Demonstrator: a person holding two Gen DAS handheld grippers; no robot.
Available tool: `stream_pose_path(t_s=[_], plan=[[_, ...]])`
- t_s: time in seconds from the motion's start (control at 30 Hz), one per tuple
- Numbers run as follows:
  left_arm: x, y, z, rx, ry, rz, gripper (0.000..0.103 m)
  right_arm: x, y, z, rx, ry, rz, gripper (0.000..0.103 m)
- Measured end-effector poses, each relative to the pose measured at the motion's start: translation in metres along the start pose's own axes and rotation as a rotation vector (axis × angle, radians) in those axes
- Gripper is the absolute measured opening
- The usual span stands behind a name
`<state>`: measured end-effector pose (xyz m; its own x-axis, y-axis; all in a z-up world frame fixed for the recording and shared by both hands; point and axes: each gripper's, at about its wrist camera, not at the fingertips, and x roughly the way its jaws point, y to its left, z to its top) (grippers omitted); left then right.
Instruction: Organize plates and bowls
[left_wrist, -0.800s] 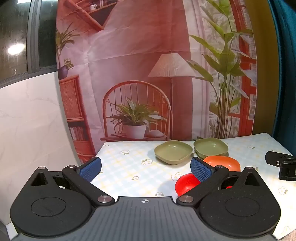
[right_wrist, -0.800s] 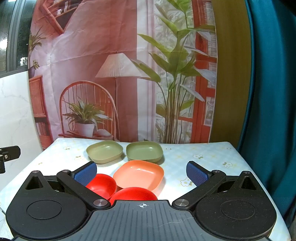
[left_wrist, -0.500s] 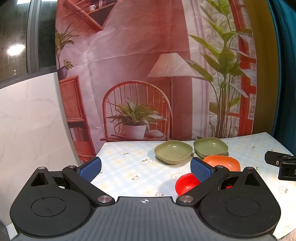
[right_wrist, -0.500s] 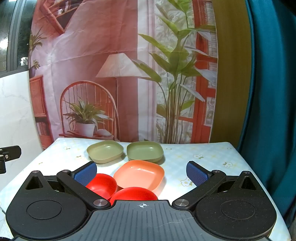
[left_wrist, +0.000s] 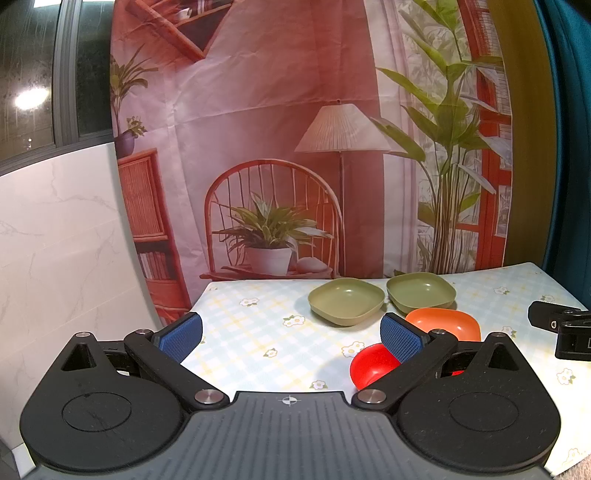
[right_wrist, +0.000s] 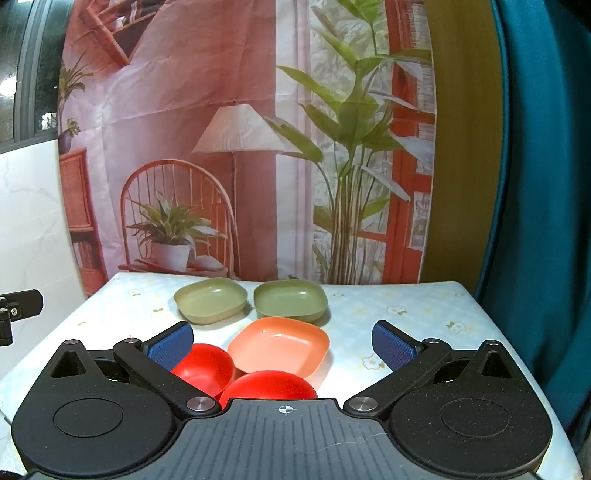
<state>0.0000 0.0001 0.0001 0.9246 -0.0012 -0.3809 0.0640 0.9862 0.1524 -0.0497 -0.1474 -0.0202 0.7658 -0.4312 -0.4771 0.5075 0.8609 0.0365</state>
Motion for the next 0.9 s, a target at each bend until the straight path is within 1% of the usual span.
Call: stream_pose_path(t_s=[0.9], plan=[[-0.0009, 0.0, -0.0012, -0.005, -0.001, -0.001, 0.103, -0.0015, 0.0004, 0.0023, -0.002, -0.002, 0.0, 0.103]])
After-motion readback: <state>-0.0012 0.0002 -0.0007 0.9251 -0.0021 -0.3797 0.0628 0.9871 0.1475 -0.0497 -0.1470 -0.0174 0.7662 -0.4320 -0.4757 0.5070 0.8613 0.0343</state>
